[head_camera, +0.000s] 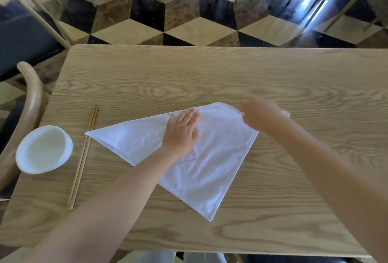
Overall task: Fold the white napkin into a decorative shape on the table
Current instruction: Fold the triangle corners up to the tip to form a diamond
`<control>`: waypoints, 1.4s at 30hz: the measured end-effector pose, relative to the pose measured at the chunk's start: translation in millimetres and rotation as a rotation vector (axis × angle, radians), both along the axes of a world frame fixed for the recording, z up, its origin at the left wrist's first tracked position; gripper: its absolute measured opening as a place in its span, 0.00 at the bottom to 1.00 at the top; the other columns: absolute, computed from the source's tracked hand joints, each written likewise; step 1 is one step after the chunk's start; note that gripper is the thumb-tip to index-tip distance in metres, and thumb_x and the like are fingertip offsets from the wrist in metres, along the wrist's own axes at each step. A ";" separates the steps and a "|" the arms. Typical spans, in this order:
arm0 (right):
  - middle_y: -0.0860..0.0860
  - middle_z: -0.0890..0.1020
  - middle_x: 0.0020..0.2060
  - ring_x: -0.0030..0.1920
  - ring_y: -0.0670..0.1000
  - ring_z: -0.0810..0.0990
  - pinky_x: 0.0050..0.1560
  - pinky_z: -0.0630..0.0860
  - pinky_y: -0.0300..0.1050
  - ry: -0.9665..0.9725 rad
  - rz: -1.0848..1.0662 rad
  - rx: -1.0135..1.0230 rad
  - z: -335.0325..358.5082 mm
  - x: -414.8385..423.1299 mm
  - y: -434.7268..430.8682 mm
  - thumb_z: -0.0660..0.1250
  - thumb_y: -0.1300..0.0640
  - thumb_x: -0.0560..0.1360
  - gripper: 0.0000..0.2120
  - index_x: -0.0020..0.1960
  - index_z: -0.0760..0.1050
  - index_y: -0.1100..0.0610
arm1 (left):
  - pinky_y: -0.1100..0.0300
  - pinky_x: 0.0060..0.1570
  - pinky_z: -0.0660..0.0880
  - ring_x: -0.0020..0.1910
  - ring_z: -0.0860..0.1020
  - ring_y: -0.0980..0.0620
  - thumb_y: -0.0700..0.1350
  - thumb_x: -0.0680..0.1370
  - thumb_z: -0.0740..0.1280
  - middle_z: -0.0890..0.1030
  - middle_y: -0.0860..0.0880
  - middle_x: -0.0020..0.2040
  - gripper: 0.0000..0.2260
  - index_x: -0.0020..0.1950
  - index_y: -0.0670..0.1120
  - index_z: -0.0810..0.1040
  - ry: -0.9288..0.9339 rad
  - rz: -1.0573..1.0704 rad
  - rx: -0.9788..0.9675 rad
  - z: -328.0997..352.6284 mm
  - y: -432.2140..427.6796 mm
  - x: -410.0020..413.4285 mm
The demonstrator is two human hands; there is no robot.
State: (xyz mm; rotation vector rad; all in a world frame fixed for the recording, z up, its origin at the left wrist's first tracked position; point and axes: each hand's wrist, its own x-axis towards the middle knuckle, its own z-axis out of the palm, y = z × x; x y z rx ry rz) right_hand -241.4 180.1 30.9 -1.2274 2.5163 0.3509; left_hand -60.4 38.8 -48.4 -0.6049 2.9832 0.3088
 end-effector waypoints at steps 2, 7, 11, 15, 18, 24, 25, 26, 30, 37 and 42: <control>0.50 0.80 0.48 0.46 0.56 0.81 0.31 0.66 0.41 0.027 0.102 0.002 3.9 37.8 12.2 0.59 0.62 0.75 0.11 0.56 0.70 0.55 | 0.52 0.69 0.54 0.73 0.59 0.53 0.48 0.79 0.58 0.61 0.51 0.75 0.22 0.73 0.48 0.61 0.030 -0.031 0.028 4.0 -9.0 0.2; 0.50 0.69 0.37 0.39 0.54 0.80 0.23 0.53 0.41 -0.099 0.166 -0.082 -11.4 130.3 40.9 0.59 0.69 0.70 0.14 0.52 0.66 0.57 | 0.55 0.69 0.55 0.73 0.58 0.54 0.46 0.79 0.58 0.60 0.51 0.75 0.23 0.74 0.47 0.59 0.010 -0.100 0.014 7.5 -24.2 7.1; 0.49 0.63 0.39 0.36 0.52 0.69 0.24 0.57 0.42 -0.180 0.006 -0.169 -27.6 173.7 53.2 0.59 0.69 0.70 0.14 0.53 0.66 0.57 | 0.54 0.68 0.57 0.72 0.60 0.52 0.46 0.78 0.59 0.61 0.50 0.75 0.23 0.73 0.45 0.62 0.008 -0.108 0.019 11.2 -26.8 4.6; 0.48 0.71 0.29 0.27 0.49 0.73 0.22 0.68 0.39 -0.100 -0.022 -0.384 -30.4 195.8 68.4 0.75 0.69 0.55 0.15 0.36 0.73 0.57 | 0.52 0.67 0.58 0.72 0.60 0.50 0.44 0.77 0.60 0.62 0.48 0.75 0.23 0.72 0.44 0.63 0.005 -0.113 0.036 14.0 -26.5 2.2; 0.50 0.75 0.28 0.27 0.51 0.74 0.22 0.72 0.41 -0.074 -0.029 -0.480 -39.2 204.8 79.4 0.78 0.69 0.52 0.16 0.32 0.74 0.57 | 0.51 0.69 0.58 0.71 0.61 0.49 0.44 0.77 0.61 0.63 0.47 0.74 0.23 0.71 0.42 0.64 0.024 -0.097 0.067 13.6 -24.5 3.3; 0.54 0.80 0.42 0.41 0.56 0.79 0.37 0.80 0.44 -0.238 -0.149 -0.642 -51.4 223.5 95.0 0.76 0.67 0.61 0.14 0.45 0.77 0.62 | 0.50 0.69 0.59 0.72 0.61 0.46 0.42 0.77 0.62 0.65 0.45 0.73 0.22 0.70 0.42 0.64 0.103 -0.054 0.146 11.5 -17.2 10.3; 0.53 0.80 0.44 0.43 0.55 0.79 0.42 0.80 0.44 -0.249 -0.174 -0.657 -52.8 227.3 96.8 0.75 0.67 0.62 0.15 0.47 0.77 0.61 | 0.50 0.69 0.59 0.72 0.61 0.46 0.41 0.77 0.62 0.65 0.45 0.73 0.22 0.70 0.42 0.64 0.125 -0.044 0.147 11.8 -15.3 11.7; 0.53 0.79 0.46 0.44 0.55 0.78 0.46 0.78 0.42 -0.252 -0.192 -0.673 -55.0 231.0 99.2 0.75 0.68 0.63 0.16 0.49 0.76 0.61 | 0.49 0.69 0.60 0.72 0.61 0.45 0.41 0.77 0.61 0.65 0.45 0.73 0.22 0.71 0.43 0.63 0.143 -0.042 0.145 12.2 -13.0 13.0; 0.55 0.79 0.46 0.44 0.56 0.77 0.50 0.71 0.41 -0.213 -0.239 -0.753 -63.9 241.4 105.7 0.72 0.72 0.65 0.13 0.48 0.76 0.62 | 0.48 0.71 0.56 0.74 0.58 0.45 0.45 0.80 0.58 0.59 0.44 0.75 0.21 0.73 0.47 0.61 0.091 -0.090 0.129 10.3 -3.9 15.5; 0.53 0.75 0.32 0.33 0.54 0.71 0.34 0.72 0.46 -0.106 -0.273 -0.858 -75.5 251.1 106.4 0.70 0.74 0.66 0.09 0.35 0.75 0.62 | 0.49 0.71 0.51 0.75 0.54 0.47 0.50 0.81 0.55 0.54 0.45 0.77 0.20 0.73 0.51 0.61 -0.006 -0.094 0.051 2.7 -4.2 14.3; 0.51 0.76 0.32 0.33 0.53 0.71 0.35 0.72 0.45 -0.014 -0.218 -0.820 -77.4 254.1 106.5 0.70 0.73 0.65 0.10 0.34 0.74 0.59 | 0.47 0.71 0.52 0.75 0.54 0.45 0.48 0.80 0.57 0.53 0.44 0.77 0.19 0.71 0.49 0.64 0.017 -0.099 0.074 6.1 -3.6 14.0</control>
